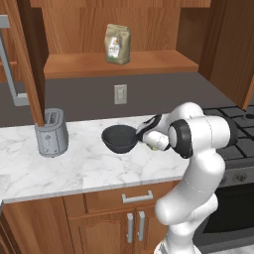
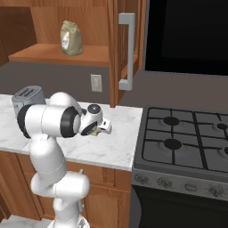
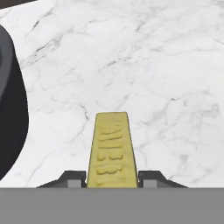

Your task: Pick the egg and butter from the fridge and place them by the bowl for mixing.

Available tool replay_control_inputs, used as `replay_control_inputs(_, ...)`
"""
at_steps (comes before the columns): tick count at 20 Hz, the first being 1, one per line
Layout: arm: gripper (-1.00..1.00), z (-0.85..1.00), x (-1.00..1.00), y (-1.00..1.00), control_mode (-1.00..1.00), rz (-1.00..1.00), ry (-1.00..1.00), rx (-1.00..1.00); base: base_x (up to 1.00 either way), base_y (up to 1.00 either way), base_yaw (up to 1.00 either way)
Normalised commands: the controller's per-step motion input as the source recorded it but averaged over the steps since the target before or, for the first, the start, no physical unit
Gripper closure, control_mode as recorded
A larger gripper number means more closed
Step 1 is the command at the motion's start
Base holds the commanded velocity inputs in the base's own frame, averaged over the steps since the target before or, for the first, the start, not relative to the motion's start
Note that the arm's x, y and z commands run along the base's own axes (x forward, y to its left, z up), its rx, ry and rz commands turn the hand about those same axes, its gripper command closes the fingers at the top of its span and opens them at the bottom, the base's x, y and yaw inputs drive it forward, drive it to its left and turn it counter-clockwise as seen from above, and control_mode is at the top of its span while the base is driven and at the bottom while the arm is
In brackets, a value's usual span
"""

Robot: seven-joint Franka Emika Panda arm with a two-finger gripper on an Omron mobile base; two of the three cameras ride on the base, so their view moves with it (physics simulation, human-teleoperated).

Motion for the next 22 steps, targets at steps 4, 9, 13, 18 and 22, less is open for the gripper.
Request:
replay_control_inputs(4,1.00,-0.23,0.12,0.00,-1.00,0.00,0.00,0.00,0.00,0.00,0.00)
replay_control_inputs(9,1.00,-0.22,0.15,0.02,-1.00,0.00,0.00,0.02,0.00,0.00,0.00)
replay_control_inputs(13,1.00,-0.17,0.09,0.06,-1.00,0.00,0.00,0.04,0.00,0.00,0.00)
replay_control_inputs(18,1.00,-0.23,0.03,0.13,-1.00,0.00,0.00,0.06,0.00,0.00,0.00)
replay_control_inputs(22,1.00,-0.26,0.00,0.21,-1.00,0.00,0.00,0.04,0.00,0.00,0.00)
